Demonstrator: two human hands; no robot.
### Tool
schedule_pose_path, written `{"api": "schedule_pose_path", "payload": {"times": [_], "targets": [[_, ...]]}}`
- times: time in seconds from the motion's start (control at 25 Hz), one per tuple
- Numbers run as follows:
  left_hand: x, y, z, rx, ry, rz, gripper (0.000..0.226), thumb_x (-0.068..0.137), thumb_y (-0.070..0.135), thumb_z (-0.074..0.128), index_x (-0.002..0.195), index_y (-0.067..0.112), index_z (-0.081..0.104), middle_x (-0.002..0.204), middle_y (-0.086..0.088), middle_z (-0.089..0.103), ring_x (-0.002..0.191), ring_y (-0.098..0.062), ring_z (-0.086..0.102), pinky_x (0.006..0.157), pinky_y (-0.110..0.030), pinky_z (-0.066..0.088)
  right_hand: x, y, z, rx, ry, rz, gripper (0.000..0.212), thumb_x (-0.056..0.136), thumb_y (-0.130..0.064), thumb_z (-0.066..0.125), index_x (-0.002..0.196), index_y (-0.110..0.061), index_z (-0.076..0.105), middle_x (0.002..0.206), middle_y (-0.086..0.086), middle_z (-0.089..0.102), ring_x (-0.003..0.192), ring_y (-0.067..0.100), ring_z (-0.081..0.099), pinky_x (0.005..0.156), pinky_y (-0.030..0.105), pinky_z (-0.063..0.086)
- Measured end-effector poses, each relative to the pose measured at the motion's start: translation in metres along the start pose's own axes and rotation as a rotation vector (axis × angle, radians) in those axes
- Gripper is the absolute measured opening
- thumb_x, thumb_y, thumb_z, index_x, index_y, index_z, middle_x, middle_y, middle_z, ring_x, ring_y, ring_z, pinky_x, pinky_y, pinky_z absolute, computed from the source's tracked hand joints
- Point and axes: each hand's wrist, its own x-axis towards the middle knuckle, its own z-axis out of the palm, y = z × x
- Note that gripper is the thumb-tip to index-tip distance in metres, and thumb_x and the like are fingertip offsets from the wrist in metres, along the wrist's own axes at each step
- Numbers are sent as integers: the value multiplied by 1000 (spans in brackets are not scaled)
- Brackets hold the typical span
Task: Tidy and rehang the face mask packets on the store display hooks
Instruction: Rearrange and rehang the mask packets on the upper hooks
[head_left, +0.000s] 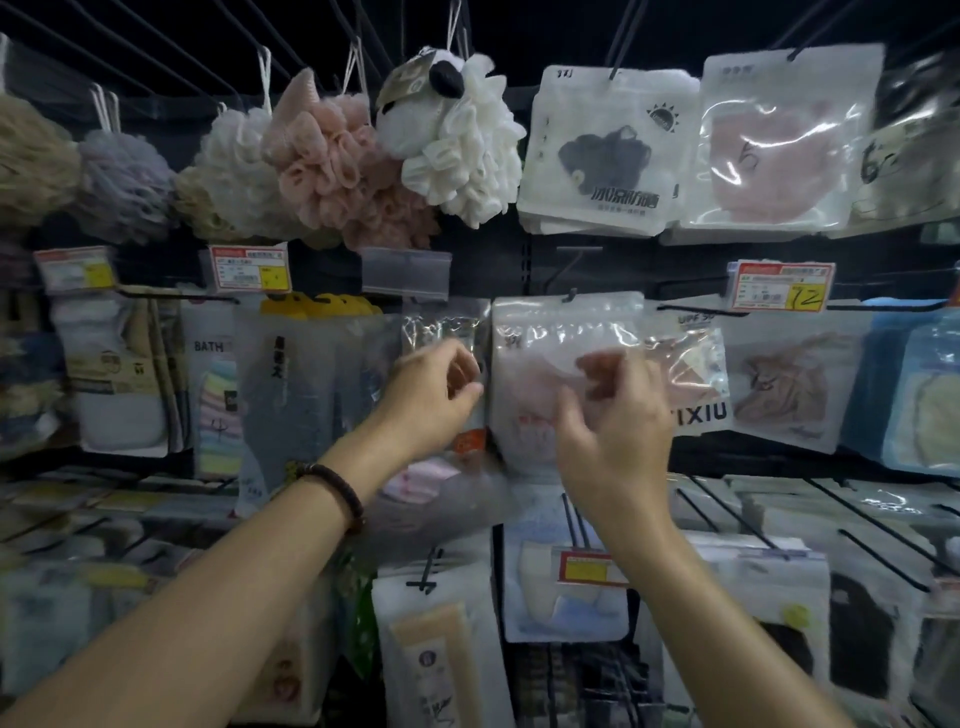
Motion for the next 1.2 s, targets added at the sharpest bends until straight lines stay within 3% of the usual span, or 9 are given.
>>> {"api": "schedule_pose_path", "payload": {"times": [0.12,0.24,0.44,0.52,0.76,1.2], "targets": [[-28,-32,-12,223,-308,58,10,94,28,79,102,26,73,105,9,65,94,-9,64,90,-34,57,-44,6,20,216,-308,229,13,92,-17,70,88,-29,72,84,-4,75,77,16,72,69,39,59],[-49,-55,-17,391,-479,33,36,90,42,81,122,33,67,124,11,57,115,-13,58,99,-39,55,-79,13,39,403,-578,603,16,97,-15,66,101,-28,74,95,9,77,77,23,75,64,40,58],[-63,-70,-15,548,-561,-14,78,85,53,84,152,31,49,152,8,51,135,-19,54,105,-39,53,-111,28,65,395,-635,886,19,105,-8,61,119,-21,63,108,11,72,79,23,73,68,38,58],[-62,-71,-10,525,-591,-45,81,85,52,85,154,30,48,155,6,51,135,-18,56,106,-38,54,-116,29,70,410,-616,921,19,105,-7,59,116,-22,63,107,10,71,77,21,70,63,34,54],[-43,-78,-3,519,-662,-85,63,85,49,87,141,33,64,145,-2,64,128,-24,63,106,-42,56,-127,30,78,400,-577,931,20,103,-9,56,116,-22,63,108,8,73,75,21,69,64,34,51],[-20,-89,-12,466,-772,-96,58,83,52,87,137,39,69,139,6,68,126,-19,63,103,-40,55,-123,36,81,413,-589,915,17,102,-9,58,113,-18,66,102,9,73,73,21,68,61,34,48]]}}
